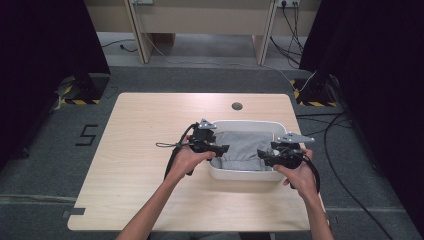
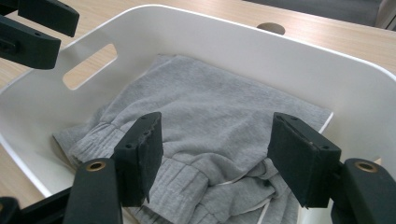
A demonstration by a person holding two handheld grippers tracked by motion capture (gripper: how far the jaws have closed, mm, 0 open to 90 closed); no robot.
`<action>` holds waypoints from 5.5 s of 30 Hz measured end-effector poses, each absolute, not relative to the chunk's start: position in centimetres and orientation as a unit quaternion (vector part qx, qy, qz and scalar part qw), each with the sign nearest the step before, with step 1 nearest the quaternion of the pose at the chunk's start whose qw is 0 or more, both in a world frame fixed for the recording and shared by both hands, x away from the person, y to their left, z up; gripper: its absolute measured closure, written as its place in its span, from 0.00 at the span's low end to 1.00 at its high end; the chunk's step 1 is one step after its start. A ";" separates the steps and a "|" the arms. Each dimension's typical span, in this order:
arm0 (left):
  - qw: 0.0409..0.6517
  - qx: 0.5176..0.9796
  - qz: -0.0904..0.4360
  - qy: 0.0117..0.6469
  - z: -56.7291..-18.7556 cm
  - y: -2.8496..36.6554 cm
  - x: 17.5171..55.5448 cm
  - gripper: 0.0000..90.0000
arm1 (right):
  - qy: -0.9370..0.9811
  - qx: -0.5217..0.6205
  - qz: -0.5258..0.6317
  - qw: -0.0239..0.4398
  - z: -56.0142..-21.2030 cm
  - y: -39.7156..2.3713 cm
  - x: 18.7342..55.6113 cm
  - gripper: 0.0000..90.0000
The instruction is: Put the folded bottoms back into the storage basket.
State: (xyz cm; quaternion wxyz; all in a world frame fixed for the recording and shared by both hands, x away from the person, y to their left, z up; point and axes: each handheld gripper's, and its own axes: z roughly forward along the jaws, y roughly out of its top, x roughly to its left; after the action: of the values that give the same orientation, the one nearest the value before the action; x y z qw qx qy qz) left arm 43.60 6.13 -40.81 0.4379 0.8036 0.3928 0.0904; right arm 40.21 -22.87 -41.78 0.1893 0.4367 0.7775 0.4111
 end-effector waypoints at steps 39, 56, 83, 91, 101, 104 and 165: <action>0.468 0.789 0.101 0.386 -40.3 9.7 40.1 0.31 | 0.770 0.431 0.427 0.199 -42.7 -22.4 37.1 0.35; 0.470 0.785 0.108 0.388 -40.3 12.6 37.9 0.29 | 0.769 0.421 0.433 0.207 -42.1 -22.5 34.9 0.25; 0.466 0.771 0.126 0.415 -43.0 16.8 35.3 0.27 | 0.768 0.419 0.438 0.207 -42.8 -24.1 31.2 0.25; 0.464 0.769 0.138 0.418 -43.8 17.7 34.5 0.27 | 0.771 0.416 0.437 0.203 -43.1 -24.0 30.3 0.25; 0.459 0.765 0.150 0.425 -45.5 19.0 33.7 0.27 | 0.777 0.407 0.436 0.201 -44.0 -23.8 29.4 0.26; 0.459 0.766 0.152 0.424 -45.8 19.2 33.5 0.26 | 0.777 0.404 0.437 0.204 -44.3 -23.7 29.2 0.26; 0.388 0.800 0.181 0.421 -52.6 22.4 28.4 0.16 | 0.790 0.437 0.384 0.194 -51.5 -25.3 28.0 0.19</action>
State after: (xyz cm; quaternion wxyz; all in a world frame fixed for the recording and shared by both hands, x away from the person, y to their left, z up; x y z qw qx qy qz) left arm 28.39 22.36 -52.57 0.3878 0.7998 0.4211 0.1806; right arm 27.99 -25.27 -51.47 0.1938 0.4375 0.7897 0.3841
